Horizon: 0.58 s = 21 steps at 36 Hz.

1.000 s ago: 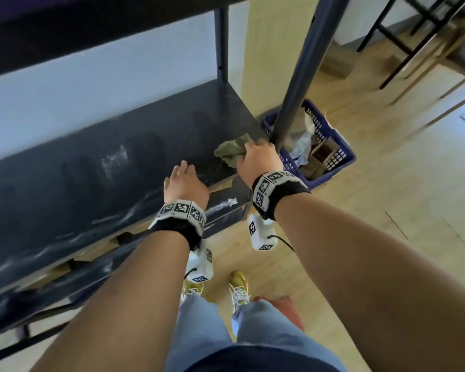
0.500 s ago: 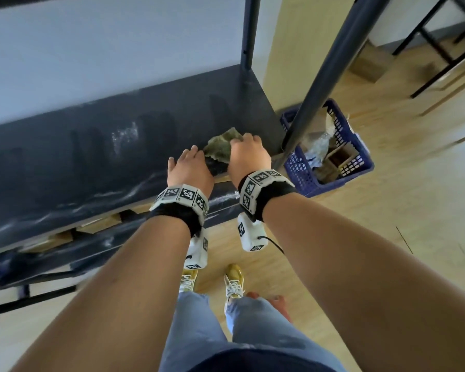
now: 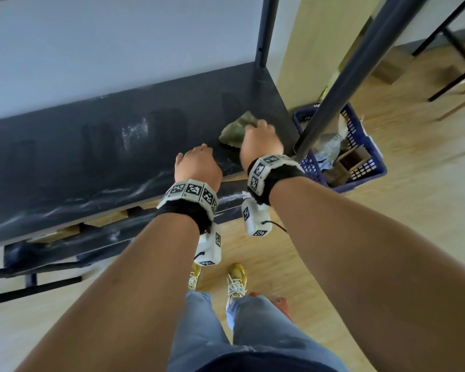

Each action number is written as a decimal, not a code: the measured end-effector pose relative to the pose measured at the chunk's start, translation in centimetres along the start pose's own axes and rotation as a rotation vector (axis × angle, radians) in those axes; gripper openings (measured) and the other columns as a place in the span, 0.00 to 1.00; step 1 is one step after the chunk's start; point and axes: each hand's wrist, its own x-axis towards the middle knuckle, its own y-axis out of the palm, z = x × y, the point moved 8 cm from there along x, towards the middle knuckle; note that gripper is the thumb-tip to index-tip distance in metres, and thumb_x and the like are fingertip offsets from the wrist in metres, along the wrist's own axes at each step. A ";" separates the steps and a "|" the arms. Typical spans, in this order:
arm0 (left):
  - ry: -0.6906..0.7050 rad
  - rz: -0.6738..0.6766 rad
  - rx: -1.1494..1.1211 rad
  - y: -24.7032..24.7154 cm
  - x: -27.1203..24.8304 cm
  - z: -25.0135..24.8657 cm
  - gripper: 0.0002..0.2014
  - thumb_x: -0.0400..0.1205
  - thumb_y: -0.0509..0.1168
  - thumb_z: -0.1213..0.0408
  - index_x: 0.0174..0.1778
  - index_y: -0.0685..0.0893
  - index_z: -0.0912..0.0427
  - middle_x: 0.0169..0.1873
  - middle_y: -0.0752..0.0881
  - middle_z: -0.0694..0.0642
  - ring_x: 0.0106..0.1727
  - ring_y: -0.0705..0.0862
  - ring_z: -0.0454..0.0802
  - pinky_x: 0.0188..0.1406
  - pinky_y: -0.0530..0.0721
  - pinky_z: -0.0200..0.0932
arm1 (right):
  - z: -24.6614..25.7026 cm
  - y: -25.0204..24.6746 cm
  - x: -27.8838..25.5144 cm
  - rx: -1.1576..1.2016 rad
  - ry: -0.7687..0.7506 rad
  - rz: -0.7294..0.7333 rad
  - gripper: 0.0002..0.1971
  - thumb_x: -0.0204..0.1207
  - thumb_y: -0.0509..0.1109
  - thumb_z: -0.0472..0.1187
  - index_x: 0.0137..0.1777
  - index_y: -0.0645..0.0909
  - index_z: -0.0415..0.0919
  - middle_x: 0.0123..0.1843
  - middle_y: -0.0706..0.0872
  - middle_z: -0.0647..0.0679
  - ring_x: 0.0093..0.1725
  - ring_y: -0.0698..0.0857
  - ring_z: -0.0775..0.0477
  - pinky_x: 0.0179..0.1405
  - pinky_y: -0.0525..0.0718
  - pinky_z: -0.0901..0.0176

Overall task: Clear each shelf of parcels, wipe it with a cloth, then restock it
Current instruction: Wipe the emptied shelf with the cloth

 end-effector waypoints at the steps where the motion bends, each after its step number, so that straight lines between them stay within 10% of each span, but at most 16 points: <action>1: -0.005 -0.013 -0.007 -0.1 0.0 -0.1 0.24 0.81 0.54 0.71 0.75 0.73 0.57 0.77 0.71 0.52 0.75 0.71 0.53 0.79 0.60 0.49 | 0.6 0.3 -0.1 0.011 -0.036 -0.003 0.21 0.80 0.61 0.34 0.73 0.72 0.38 0.72 0.69 0.42 0.72 0.69 0.39 0.57 0.79 0.47; 7: -0.029 -0.053 0.000 -0.6 0.5 -0.7 0.15 0.78 0.57 0.70 0.57 0.81 0.60 0.58 0.83 0.58 0.59 0.80 0.60 0.61 0.75 0.51 | 0.1 0.3 1.1 0.011 -0.043 -0.033 0.19 0.79 0.63 0.34 0.70 0.74 0.36 0.70 0.70 0.41 0.71 0.70 0.40 0.55 0.81 0.45; 12: -0.014 -0.072 -0.023 -0.9 1.5 -1.2 0.22 0.79 0.56 0.73 0.69 0.76 0.60 0.66 0.79 0.56 0.68 0.75 0.56 0.70 0.70 0.49 | -2.7 -0.7 3.6 0.025 0.096 -0.055 0.19 0.81 0.58 0.34 0.72 0.73 0.34 0.71 0.71 0.41 0.71 0.71 0.39 0.64 0.79 0.42; 21: 0.001 -0.037 -0.011 -1.4 4.1 -0.9 0.17 0.78 0.55 0.72 0.61 0.78 0.64 0.64 0.77 0.58 0.69 0.73 0.58 0.72 0.70 0.56 | -5.8 -1.1 6.8 0.128 0.272 -0.074 0.23 0.85 0.54 0.37 0.78 0.64 0.29 0.76 0.69 0.37 0.75 0.69 0.37 0.73 0.71 0.49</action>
